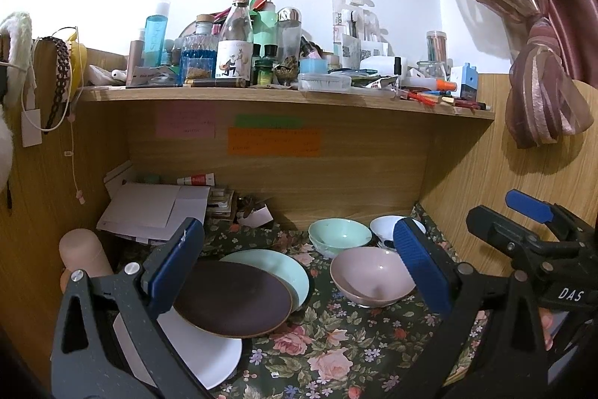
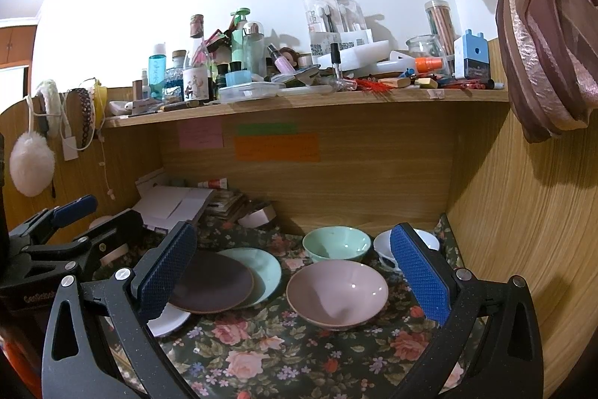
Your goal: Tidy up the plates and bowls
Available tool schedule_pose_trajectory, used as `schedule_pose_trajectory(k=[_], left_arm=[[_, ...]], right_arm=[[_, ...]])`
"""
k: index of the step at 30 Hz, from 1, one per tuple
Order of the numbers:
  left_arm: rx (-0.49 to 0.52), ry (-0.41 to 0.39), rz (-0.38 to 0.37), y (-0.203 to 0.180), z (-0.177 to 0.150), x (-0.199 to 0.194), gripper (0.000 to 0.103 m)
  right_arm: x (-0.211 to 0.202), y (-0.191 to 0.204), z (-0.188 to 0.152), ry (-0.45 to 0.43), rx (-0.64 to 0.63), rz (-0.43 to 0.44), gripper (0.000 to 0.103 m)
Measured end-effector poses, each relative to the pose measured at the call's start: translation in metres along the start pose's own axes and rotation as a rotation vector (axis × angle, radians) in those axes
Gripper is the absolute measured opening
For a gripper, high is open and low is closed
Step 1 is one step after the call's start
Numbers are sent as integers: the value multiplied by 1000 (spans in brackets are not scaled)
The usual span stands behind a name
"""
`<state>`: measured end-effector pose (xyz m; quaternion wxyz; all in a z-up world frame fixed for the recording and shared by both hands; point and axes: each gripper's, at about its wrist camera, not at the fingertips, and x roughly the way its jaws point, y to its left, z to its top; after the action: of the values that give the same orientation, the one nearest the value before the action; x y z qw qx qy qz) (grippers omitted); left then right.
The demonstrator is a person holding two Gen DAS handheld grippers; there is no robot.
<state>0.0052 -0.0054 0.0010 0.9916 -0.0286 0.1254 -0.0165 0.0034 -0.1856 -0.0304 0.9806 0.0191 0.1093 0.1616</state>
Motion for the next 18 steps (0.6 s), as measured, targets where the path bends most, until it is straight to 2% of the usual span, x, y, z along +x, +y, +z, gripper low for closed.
schedule_pose_trajectory(k=[18], left_arm=[[7, -11, -2, -2, 3, -1, 103]], right_arm=[[-1, 3, 5, -8, -11, -2, 103]])
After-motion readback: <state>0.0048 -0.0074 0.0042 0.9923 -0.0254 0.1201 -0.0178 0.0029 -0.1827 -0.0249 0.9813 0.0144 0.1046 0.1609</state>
